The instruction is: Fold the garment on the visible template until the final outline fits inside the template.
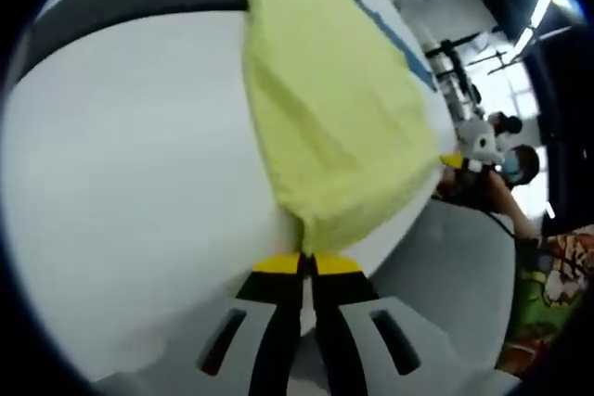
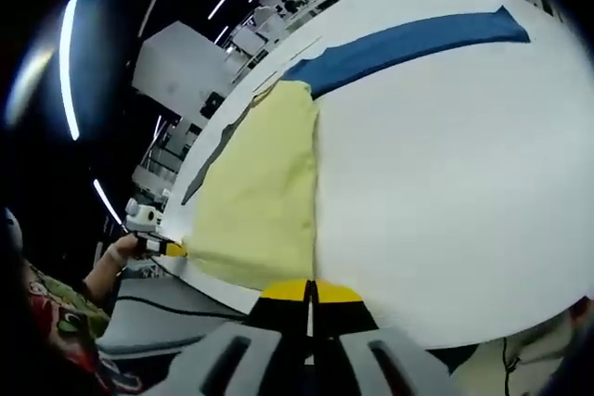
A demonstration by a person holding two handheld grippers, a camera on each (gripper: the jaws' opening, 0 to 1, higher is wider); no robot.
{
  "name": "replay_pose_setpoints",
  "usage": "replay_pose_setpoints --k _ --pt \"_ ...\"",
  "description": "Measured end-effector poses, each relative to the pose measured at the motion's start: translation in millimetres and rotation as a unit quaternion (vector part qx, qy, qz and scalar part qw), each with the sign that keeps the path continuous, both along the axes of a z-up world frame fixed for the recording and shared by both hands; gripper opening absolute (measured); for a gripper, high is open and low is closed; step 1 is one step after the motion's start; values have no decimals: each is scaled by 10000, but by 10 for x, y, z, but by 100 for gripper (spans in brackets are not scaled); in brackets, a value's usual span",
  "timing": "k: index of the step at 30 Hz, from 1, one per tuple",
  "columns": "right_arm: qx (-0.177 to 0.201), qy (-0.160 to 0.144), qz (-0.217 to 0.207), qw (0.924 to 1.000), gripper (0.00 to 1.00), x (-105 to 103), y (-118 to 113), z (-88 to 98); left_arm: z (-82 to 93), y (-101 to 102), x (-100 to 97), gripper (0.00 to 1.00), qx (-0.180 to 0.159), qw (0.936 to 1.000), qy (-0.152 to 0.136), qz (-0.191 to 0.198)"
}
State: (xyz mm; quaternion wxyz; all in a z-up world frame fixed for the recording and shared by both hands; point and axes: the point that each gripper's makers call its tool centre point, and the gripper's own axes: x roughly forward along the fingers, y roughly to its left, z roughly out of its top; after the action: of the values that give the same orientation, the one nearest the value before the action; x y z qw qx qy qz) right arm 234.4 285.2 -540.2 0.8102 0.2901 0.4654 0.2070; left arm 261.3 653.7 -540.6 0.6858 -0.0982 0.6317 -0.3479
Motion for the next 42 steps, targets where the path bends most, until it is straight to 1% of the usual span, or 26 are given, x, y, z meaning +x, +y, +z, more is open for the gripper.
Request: replay_pose_setpoints --k 2,3,7,12,14,15,17,19,21,22,23,24,25,26,28,29,30,31,32,33,34,36,37,39,40,42 --pt "-29 -5 50 10000 0 -24 16 14 -6 2 -77 0 45 9998 135 -115" --pt "-73 -34 91 9999 0 -33 22 19 -4 -4 -79 0 20 9999 98 -129" --pt "-162 -98 199 9996 0 -40 28 6 -4 5 -126 0 86 9997 158 -189" --pt "-234 -161 288 9992 0 -75 102 27 -2 1 -130 0 125 9994 46 -331" --pt "-265 -211 330 9989 0 -85 121 34 3 -1 -129 0 67 9992 -59 -401" --pt "-353 -352 447 9978 0 -97 144 43 8 -5 -113 0 -43 9979 -301 -567" --pt "-384 -381 500 9973 0 -118 168 55 17 15 -138 2 -47 9970 -359 -679" --pt "-549 -633 738 9938 0 -142 169 76 43 39 -147 5 -75 9955 -482 -812" --pt "-496 -870 739 9922 14 -132 185 166 108 43 -115 17 -163 9950 -634 -753" --pt "-529 -1103 654 9903 22 -76 162 231 164 31 -77 24 -249 9942 -777 -707" --pt "-561 -1274 644 9882 32 -50 154 273 192 31 -43 34 -265 9932 -894 -704" --pt "-553 -1492 625 9853 38 -11 139 337 228 24 28 41 -298 9894 -1195 -768" --pt "-552 -1481 568 9858 44 -6 119 349 255 18 73 47 -326 9872 -1364 -758" --pt "-578 -1498 523 9856 50 12 91 356 276 11 86 52 -361 9870 -1384 -734" --pt "-654 -1638 473 9832 57 63 41 376 355 -47 173 51 -600 9814 -1678 -712" --pt "-699 -1655 456 9827 60 80 20 373 374 -65 206 53 -651 9806 -1740 -627" --pt "-742 -1668 441 9822 62 96 -3 368 391 -85 242 57 -698 9790 -1833 -564" --pt "-766 -1705 414 9815 66 110 -15 373 415 -108 288 61 -757 9756 -1991 -526" --pt "-790 -1743 369 9808 70 137 -41 375 435 -124 328 68 -778 9719 -2159 -524" --pt "-830 -1742 345 9806 73 147 -60 370 463 -147 369 72 -799 9659 -2394 -583" --pt "-844 -1797 317 9796 75 174 -87 377 475 -158 375 75 -793 9635 -2477 -632" --pt "-867 -1835 229 9789 80 219 -142 383 477 -171 374 79 -760 9633 -2503 -597" --pt "-890 -1849 203 9785 83 236 -160 384 479 -180 388 84 -772 9619 -2556 -582" --pt "-1015 -1984 123 9748 90 307 -237 397 473 -174 432 92 -718 9581 -2719 -538" --pt "-1028 -2020 83 9739 93 336 -267 407 479 -178 449 98 -726 9565 -2780 -504" --pt "-1110 -2133 -47 9707 98 423 -348 441 495 -177 470 98 -758 9550 -2835 -441"
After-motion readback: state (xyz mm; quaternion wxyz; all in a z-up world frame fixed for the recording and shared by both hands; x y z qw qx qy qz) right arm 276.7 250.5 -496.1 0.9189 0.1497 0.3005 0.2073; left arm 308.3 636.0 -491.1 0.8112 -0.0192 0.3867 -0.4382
